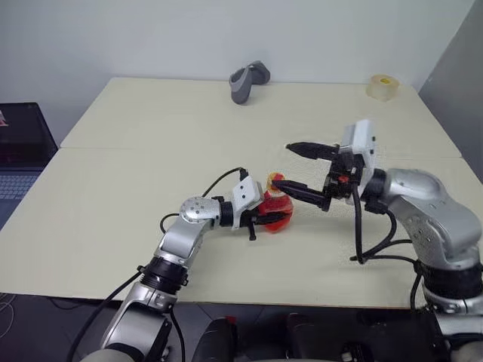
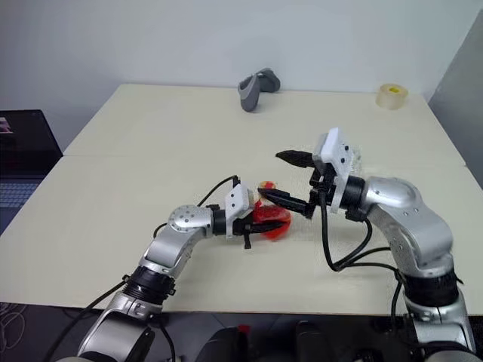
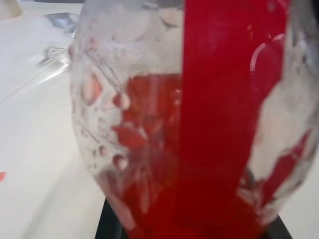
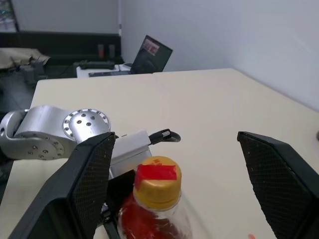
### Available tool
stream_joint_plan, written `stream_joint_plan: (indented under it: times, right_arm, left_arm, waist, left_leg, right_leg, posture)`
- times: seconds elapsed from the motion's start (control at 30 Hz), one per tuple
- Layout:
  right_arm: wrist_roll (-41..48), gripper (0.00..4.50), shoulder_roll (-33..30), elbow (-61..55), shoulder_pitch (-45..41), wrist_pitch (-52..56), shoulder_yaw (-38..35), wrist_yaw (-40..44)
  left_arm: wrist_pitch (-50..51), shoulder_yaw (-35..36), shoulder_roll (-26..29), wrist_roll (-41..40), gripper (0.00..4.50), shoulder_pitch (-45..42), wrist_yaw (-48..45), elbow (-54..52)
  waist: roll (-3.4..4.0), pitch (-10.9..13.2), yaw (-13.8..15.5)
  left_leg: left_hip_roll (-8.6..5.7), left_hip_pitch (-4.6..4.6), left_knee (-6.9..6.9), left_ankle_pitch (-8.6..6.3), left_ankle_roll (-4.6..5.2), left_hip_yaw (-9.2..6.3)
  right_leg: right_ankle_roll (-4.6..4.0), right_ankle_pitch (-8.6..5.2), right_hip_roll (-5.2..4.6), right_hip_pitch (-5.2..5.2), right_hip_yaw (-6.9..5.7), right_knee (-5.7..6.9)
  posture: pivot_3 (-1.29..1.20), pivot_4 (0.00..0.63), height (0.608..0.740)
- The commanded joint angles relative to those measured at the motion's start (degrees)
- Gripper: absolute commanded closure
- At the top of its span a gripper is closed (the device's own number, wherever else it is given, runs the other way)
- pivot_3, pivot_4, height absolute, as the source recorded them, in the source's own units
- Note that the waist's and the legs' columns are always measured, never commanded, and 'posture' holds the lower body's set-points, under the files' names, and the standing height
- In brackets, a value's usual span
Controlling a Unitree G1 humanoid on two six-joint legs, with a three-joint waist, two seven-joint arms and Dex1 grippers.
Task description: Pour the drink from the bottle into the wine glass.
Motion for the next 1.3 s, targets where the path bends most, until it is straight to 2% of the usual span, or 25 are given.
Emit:
stream_joint_plan:
  times: [0.03, 0.23, 0.73, 0.83, 1.07, 1.3]
  right_arm:
    - [-3.55, 0.26, 3.29, -7.13, 2.61, 1.12, 1.1, -10.61]
    - [-8.21, 0.26, 8.98, -9.79, 5.03, 1.99, 7.26, -19.57]
    - [-9.9, 0.26, 9.48, -8.29, 5.59, 4.15, 9.32, -22.01]
    - [-9.65, 0.84, 9.86, -8.17, 5.55, 5.03, 9.25, -22.08]
    - [-10.32, 3.26, 9.71, -7.77, 5.29, 6.1, 9.42, -22.36]
    - [-10.54, 3.3, 8.82, -7.79, 5.32, 6.36, 9.89, -21.6]
  left_arm:
    - [-1.21, 1.19, -0.14, 0.19, 3.63, -0.78, 2.17, -1.35]
    - [-2.46, 0.69, -0.23, 1.32, 3.64, -2.19, 3.42, 0.62]
    - [-4.95, 0.62, 0.57, 2.33, 3.71, -3.44, 2.98, 3.46]
    - [-5.23, 0.42, 0.66, 2.47, 3.71, -3.22, 2.9, 3.45]
    - [-5.3, 0.33, 0.48, 2.48, 3.71, -3.11, 2.71, 3.36]
    - [-5.38, 0.4, 0.33, 2.55, 3.71, -3.15, 2.8, 3.39]
  waist:
    - [0.0, 0.0, -0.06]
    - [0.01, 0.0, -0.02]
    - [0.01, 0.0, -0.05]
    - [0.01, 0.0, -0.05]
    - [0.01, 0.0, -0.06]
    - [0.01, 0.0, -0.07]
  left_leg:
    - [0.0, 0.0, -0.01, 0.0, 0.0, 0.0]
    - [-0.02, 0.0, -0.01, 0.01, -0.02, 0.0]
    - [-0.04, 0.0, -0.01, 0.01, -0.02, 0.01]
    - [-0.04, 0.0, -0.01, 0.01, -0.02, 0.01]
    - [-0.04, -0.01, -0.01, 0.01, -0.01, 0.0]
    - [-0.04, -0.01, -0.01, 0.01, -0.01, 0.0]
  right_leg:
    - [0.0, 0.0, 0.01, 0.0, 0.01, 0.0]
    - [0.0, 0.0, 0.01, 0.0, -0.01, -0.01]
    - [0.0, 0.0, 0.01, 0.0, -0.01, -0.04]
    - [0.0, 0.0, 0.01, 0.0, -0.01, -0.04]
    - [0.0, 0.0, 0.02, 0.0, -0.02, -0.04]
    - [0.0, 0.0, 0.02, 0.0, -0.02, -0.04]
  posture:
    - [0.0, 0.15, 0.74]
    - [0.0, 0.15, 0.74]
    - [0.0, 0.15, 0.74]
    - [0.0, 0.15, 0.74]
    - [0.0, 0.15, 0.74]
    - [0.0, 0.15, 0.74]
